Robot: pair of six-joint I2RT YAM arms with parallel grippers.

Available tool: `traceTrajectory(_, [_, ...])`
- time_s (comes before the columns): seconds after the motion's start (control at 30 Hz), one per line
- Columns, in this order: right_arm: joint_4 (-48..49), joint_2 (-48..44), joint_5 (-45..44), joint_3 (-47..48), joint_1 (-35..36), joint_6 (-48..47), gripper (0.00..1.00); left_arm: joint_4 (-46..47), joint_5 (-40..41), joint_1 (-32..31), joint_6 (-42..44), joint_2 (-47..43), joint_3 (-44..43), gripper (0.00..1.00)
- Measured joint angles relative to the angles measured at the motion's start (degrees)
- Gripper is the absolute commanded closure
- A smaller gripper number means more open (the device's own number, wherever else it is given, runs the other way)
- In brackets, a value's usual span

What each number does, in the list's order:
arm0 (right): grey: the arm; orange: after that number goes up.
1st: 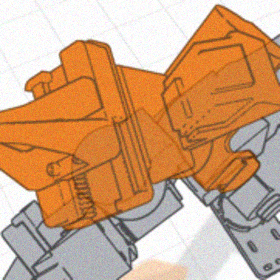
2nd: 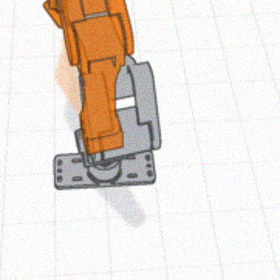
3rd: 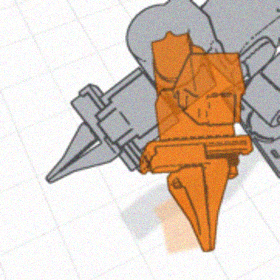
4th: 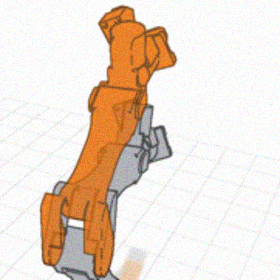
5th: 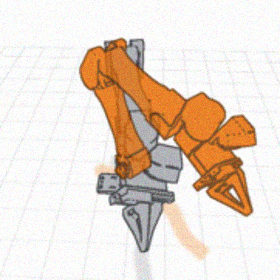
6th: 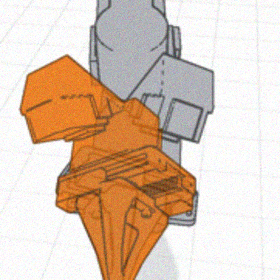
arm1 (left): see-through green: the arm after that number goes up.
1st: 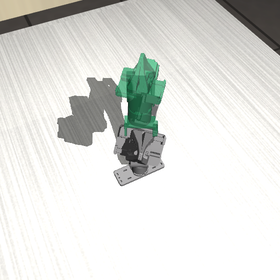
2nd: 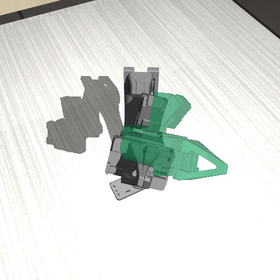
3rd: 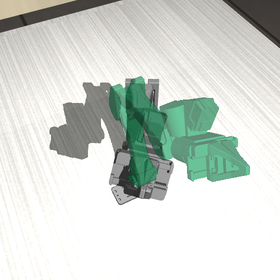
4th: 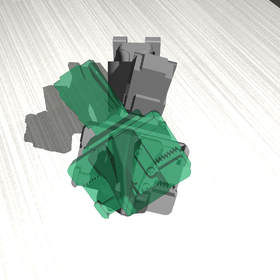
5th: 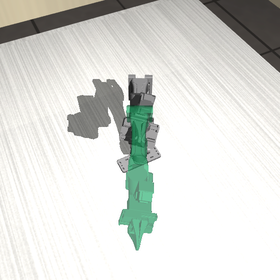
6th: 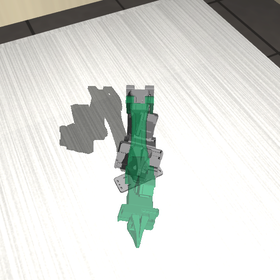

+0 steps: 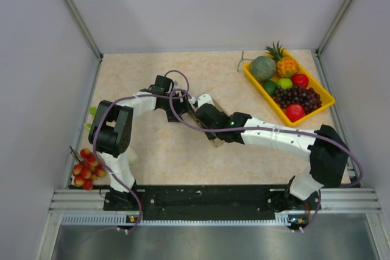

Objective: Unpack the express box

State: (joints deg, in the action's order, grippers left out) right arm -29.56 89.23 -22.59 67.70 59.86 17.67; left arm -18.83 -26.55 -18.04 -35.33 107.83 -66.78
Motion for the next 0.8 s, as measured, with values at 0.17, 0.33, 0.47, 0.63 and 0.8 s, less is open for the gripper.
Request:
traceTrajectory(0.17, [0.5, 1.22, 0.09, -0.61, 0.0, -0.02, 1.0, 0.87, -0.61, -0.31, -1.2, -0.09, 0.46, 0.23])
traceTrajectory(0.33, [1.2, 2.32, 0.02, -1.92, 0.0, -0.02, 1.0, 1.6, -1.66, -1.2, -2.54, -0.09, 0.83, 0.22])
traceTrajectory(0.47, [1.68, 2.36, 0.02, -2.6, 0.0, -0.04, 1.0, 1.77, -2.12, -1.9, -3.21, -0.09, 0.92, 0.23])
traceTrajectory(0.63, [2.47, 2.56, 0.13, -3.65, 0.0, -0.02, 1.0, 2.32, -2.78, -2.93, -4.98, 0.76, 0.9, 0.31])
traceTrajectory(0.8, [2.71, 2.89, 0.2, -3.65, 0.0, -0.11, 1.0, 2.03, -2.89, -3.69, -6.64, 2.4, -0.39, 0.43])
